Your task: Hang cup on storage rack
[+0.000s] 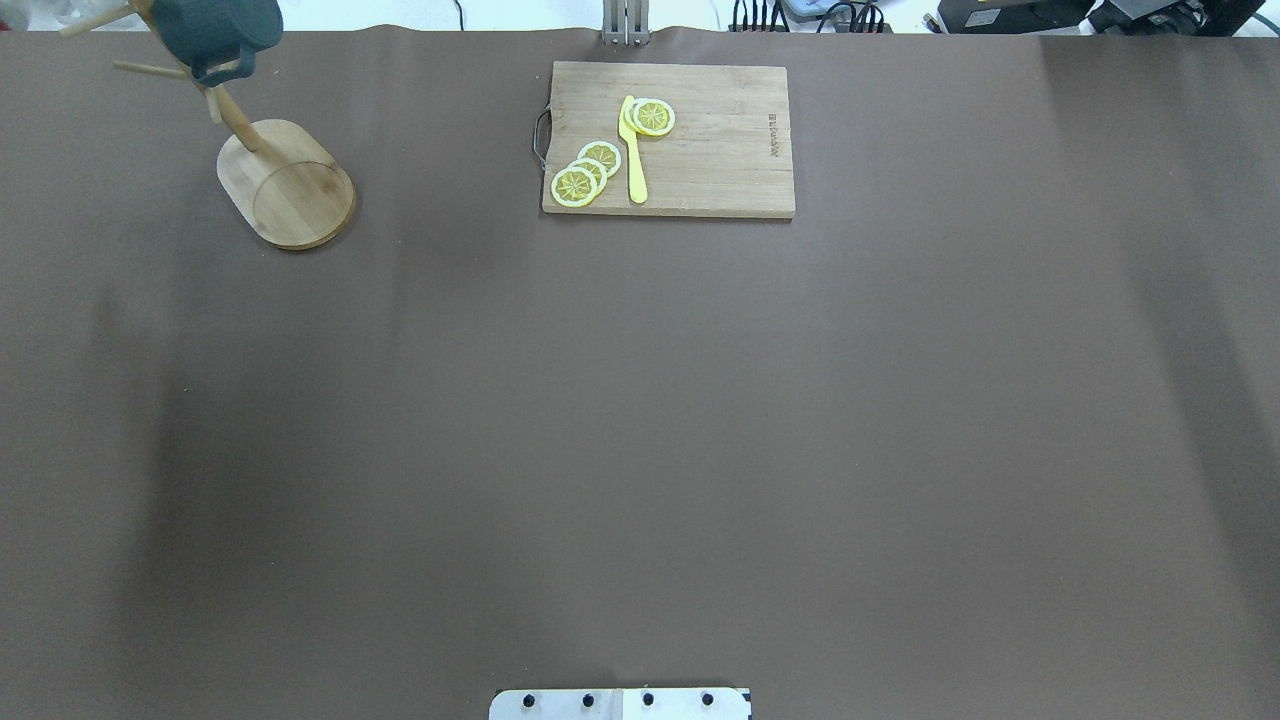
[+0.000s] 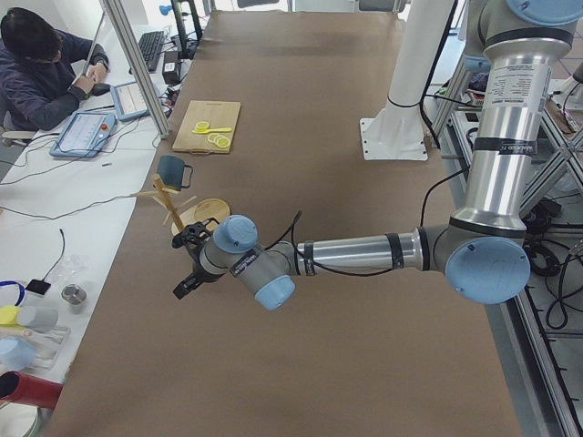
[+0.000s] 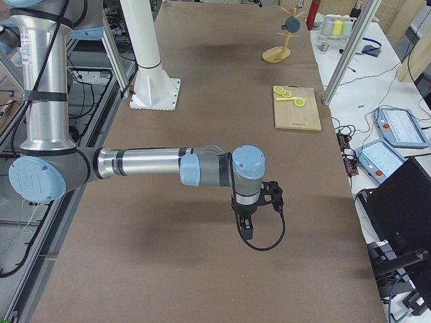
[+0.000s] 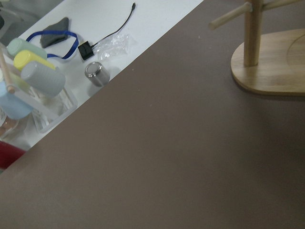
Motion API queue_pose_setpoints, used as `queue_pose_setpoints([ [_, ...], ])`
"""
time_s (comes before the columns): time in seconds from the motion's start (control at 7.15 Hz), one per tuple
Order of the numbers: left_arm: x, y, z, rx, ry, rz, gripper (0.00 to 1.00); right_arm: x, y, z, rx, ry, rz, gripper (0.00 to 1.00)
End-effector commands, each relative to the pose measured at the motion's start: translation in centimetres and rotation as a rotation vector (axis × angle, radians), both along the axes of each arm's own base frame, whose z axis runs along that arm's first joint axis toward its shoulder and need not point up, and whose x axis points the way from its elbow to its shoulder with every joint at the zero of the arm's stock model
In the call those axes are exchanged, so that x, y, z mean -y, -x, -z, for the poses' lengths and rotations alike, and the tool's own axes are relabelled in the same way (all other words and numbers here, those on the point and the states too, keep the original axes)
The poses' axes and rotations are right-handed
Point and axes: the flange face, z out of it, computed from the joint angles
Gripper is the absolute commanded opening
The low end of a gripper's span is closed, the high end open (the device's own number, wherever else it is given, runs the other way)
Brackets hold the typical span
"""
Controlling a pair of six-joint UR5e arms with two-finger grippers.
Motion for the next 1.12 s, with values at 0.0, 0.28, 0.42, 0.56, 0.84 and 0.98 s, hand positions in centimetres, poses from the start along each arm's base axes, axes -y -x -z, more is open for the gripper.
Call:
queue_pose_setpoints([
  [0.0, 1.3, 1.8, 2.8, -0.008, 0.211, 0.018, 0.99, -0.1, 0.0, -0.1, 0.001, 0.003, 0.000, 1.00],
  [0.28, 1.0, 3.1, 0.9, 0.007, 0.338, 0.047, 0.99, -0.2, 0.0, 0.0, 0.001, 0.001, 0.000, 1.00],
  [0.42, -0.5, 3.2, -1.7, 0.011, 0.396, 0.046, 0.99, -0.3, 0.0, -0.1, 0.001, 0.002, 0.001, 1.00],
  [0.56, -1.2, 3.1, -3.5, 0.020, 0.525, 0.048, 0.99, -0.3, 0.0, -0.1, 0.001, 0.002, 0.001, 1.00],
  [0.84, -1.2, 3.1, -2.4, 0.025, 0.688, 0.043, 0.99, -0.4, 0.0, -0.3, 0.004, 0.006, 0.001, 1.00],
  [0.98, -1.7, 3.2, -2.1, 0.016, 0.701, 0.041, 0.99, -0.4, 0.1, -0.5, 0.005, 0.010, 0.002, 1.00],
])
